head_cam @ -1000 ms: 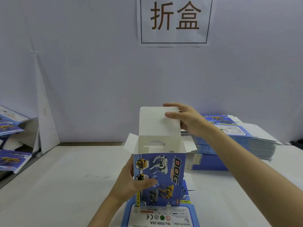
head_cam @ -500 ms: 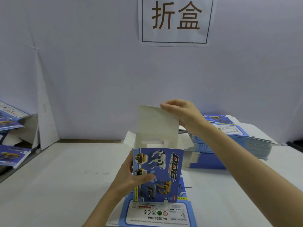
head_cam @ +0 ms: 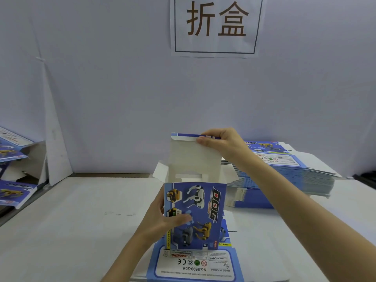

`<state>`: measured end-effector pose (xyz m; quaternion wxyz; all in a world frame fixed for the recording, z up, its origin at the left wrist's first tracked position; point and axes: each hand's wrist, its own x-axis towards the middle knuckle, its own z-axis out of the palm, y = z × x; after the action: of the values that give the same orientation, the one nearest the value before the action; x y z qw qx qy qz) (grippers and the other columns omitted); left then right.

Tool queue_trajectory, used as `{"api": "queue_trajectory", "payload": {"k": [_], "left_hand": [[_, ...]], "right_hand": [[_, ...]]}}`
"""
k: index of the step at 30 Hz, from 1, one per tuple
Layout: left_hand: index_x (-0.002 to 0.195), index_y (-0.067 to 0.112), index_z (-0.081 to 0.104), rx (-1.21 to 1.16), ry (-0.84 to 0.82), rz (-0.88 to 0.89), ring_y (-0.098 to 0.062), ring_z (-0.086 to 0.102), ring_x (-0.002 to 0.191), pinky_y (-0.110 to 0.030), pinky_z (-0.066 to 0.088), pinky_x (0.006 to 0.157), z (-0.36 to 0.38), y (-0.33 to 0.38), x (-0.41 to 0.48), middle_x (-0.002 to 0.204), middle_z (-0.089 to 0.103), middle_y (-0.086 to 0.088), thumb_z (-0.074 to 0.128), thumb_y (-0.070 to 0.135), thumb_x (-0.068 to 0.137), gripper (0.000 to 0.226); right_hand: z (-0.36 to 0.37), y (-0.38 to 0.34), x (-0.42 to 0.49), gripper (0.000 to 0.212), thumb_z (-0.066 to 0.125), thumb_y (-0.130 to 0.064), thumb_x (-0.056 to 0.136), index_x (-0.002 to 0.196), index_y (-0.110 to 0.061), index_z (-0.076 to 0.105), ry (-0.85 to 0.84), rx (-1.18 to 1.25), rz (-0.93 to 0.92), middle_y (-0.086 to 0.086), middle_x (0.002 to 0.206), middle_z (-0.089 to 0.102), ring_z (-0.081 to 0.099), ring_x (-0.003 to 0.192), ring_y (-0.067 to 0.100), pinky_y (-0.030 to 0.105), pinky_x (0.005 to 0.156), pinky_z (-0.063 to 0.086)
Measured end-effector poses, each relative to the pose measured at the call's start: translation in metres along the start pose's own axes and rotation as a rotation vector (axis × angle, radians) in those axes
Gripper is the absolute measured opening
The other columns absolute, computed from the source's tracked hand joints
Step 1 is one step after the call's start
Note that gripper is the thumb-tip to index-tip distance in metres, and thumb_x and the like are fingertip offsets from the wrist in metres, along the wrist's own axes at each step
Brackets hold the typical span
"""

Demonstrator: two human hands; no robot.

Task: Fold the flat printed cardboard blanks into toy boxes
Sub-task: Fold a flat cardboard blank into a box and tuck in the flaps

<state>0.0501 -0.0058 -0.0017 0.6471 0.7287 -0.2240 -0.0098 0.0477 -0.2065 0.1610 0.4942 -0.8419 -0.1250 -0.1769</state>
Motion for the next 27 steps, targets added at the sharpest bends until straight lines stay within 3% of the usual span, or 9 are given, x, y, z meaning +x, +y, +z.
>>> {"api": "queue_trajectory", "payload": {"k": [3, 7, 11, 14, 17, 20, 22, 24, 27], "left_hand": [[0.115, 0.034, 0.053, -0.006, 0.006, 0.006, 0.007, 0.063, 0.098, -0.007, 0.050, 0.066, 0.000, 0.000, 0.000, 0.105, 0.066, 0.030, 0.085, 0.054, 0.043, 0.081], [0.117, 0.038, 0.051, 0.008, -0.009, -0.019, 0.004, 0.063, 0.101, -0.008, 0.050, 0.068, -0.001, -0.001, 0.000, 0.106, 0.066, 0.029, 0.087, 0.060, 0.042, 0.086], [0.121, 0.041, 0.044, 0.013, -0.126, -0.077, 0.003, 0.066, 0.094, -0.012, 0.052, 0.065, -0.006, 0.000, -0.003, 0.102, 0.068, 0.027, 0.088, 0.041, 0.050, 0.083], [0.120, 0.041, 0.048, 0.002, -0.067, -0.021, 0.002, 0.066, 0.094, -0.013, 0.053, 0.065, -0.010, 0.012, -0.002, 0.101, 0.070, 0.024, 0.081, 0.035, 0.059, 0.070], [0.111, 0.030, 0.060, -0.202, 0.139, 0.029, -0.013, 0.070, 0.089, -0.021, 0.055, 0.070, -0.011, 0.033, 0.002, 0.093, 0.074, 0.014, 0.070, 0.037, 0.067, 0.046], [0.107, 0.023, 0.065, -0.333, 0.186, 0.052, -0.024, 0.070, 0.091, -0.040, 0.056, 0.079, -0.007, 0.059, 0.000, 0.094, 0.075, 0.002, 0.067, 0.049, 0.063, 0.050], [0.109, 0.021, 0.066, -0.311, 0.185, 0.108, -0.022, 0.071, 0.089, -0.036, 0.059, 0.075, -0.004, 0.076, -0.005, 0.097, 0.075, -0.003, 0.064, 0.054, 0.064, 0.056], [0.106, 0.015, 0.067, -0.301, 0.201, 0.155, -0.023, 0.072, 0.079, -0.030, 0.059, 0.063, -0.003, 0.089, -0.009, 0.089, 0.075, -0.008, 0.062, 0.054, 0.068, 0.055], [0.080, 0.009, 0.066, -0.223, 0.344, 0.230, -0.017, 0.066, 0.055, -0.026, 0.052, 0.048, -0.004, 0.100, -0.015, 0.061, 0.069, -0.005, 0.062, 0.050, 0.074, 0.042]], "right_hand": [[0.001, -0.002, -0.002, 0.003, 0.065, -0.028, 0.090, 0.092, -0.026, 0.066, -0.006, -0.012, -0.003, -0.010, 0.081, 0.065, 0.062, 0.060, -0.007, 0.009, 0.051, 0.046], [0.009, -0.001, -0.007, 0.003, 0.064, -0.025, 0.091, 0.089, -0.024, 0.067, 0.136, -0.057, -0.064, -0.009, 0.079, 0.064, 0.062, 0.073, 0.010, 0.027, 0.065, 0.054], [0.016, -0.009, -0.013, 0.018, 0.062, -0.032, 0.092, 0.107, -0.022, 0.066, 0.139, -0.148, -0.090, -0.011, 0.092, 0.063, 0.061, 0.089, 0.013, 0.017, 0.064, 0.048], [0.006, -0.011, -0.023, 0.048, 0.056, -0.040, 0.094, 0.138, -0.025, 0.047, 0.312, -0.114, -0.097, -0.006, 0.130, 0.053, 0.051, 0.118, 0.011, 0.027, 0.095, 0.045], [0.013, -0.005, -0.056, 0.057, 0.053, -0.048, 0.091, 0.143, -0.033, 0.038, 0.574, 0.159, -0.084, -0.008, 0.143, 0.044, 0.042, 0.129, 0.007, 0.034, 0.110, 0.036], [0.037, 0.003, -0.085, 0.076, 0.052, -0.061, 0.079, 0.148, -0.046, 0.022, 0.203, 0.143, -0.010, -0.020, 0.151, 0.033, 0.036, 0.133, -0.005, 0.017, 0.103, 0.036], [0.048, 0.001, -0.092, 0.082, 0.063, -0.053, 0.078, 0.148, -0.049, 0.020, 0.042, 0.223, -0.041, -0.022, 0.144, 0.042, 0.048, 0.125, -0.005, 0.019, 0.094, 0.049], [0.049, -0.003, -0.094, 0.083, 0.068, -0.044, 0.078, 0.147, -0.050, 0.022, 0.057, 0.301, -0.086, -0.021, 0.138, 0.047, 0.055, 0.118, -0.002, 0.020, 0.083, 0.054], [0.046, -0.002, -0.097, 0.082, 0.065, -0.050, 0.077, 0.145, -0.056, 0.019, 0.104, 0.257, -0.114, -0.036, 0.139, 0.035, 0.040, 0.124, -0.017, 0.008, 0.093, 0.041]]}}
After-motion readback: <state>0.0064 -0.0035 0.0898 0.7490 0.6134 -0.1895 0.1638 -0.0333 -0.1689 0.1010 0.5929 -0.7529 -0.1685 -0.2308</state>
